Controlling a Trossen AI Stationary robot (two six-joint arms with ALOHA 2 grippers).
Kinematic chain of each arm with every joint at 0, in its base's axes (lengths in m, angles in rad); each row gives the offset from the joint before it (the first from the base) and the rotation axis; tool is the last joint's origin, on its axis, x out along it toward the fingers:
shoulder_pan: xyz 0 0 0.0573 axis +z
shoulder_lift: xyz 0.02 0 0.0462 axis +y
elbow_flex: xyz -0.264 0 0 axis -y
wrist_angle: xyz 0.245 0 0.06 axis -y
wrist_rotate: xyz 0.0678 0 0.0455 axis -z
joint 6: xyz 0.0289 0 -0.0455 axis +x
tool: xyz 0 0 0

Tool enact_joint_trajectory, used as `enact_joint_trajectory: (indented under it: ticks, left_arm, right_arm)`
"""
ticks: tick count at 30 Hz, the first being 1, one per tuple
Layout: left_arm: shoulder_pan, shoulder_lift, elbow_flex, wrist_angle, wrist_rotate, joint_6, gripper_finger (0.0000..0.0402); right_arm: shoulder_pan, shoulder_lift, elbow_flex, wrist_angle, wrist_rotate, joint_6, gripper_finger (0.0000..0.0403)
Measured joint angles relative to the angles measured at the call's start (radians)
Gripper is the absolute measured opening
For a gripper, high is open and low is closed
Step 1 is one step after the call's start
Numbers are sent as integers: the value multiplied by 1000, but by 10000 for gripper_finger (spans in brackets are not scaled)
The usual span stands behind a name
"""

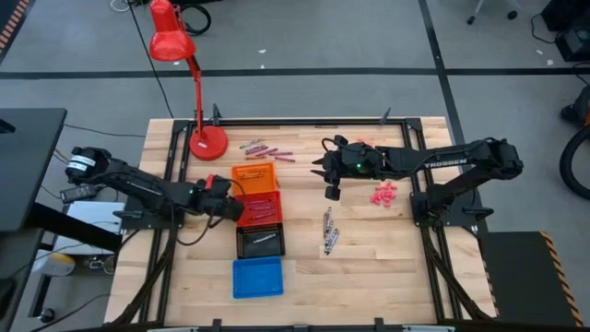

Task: Sort crayons
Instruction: Put the red crayon into the red basket

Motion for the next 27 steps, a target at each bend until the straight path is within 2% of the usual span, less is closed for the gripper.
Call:
enact_joint_trajectory:
  ticks: [13, 23, 27]
  left_arm:
    - [69, 6, -3, 34, -3, 65, 176]
    - [94, 6, -108, 202, 10, 60, 176]
    - [94, 6, -116, 201, 12, 59, 176]
  right_arm:
    - [5, 1, 0, -1, -1, 0, 116]
    - [4, 1, 0, 7, -1, 0, 116]
    - [5, 1, 0, 6, -2, 0, 116]
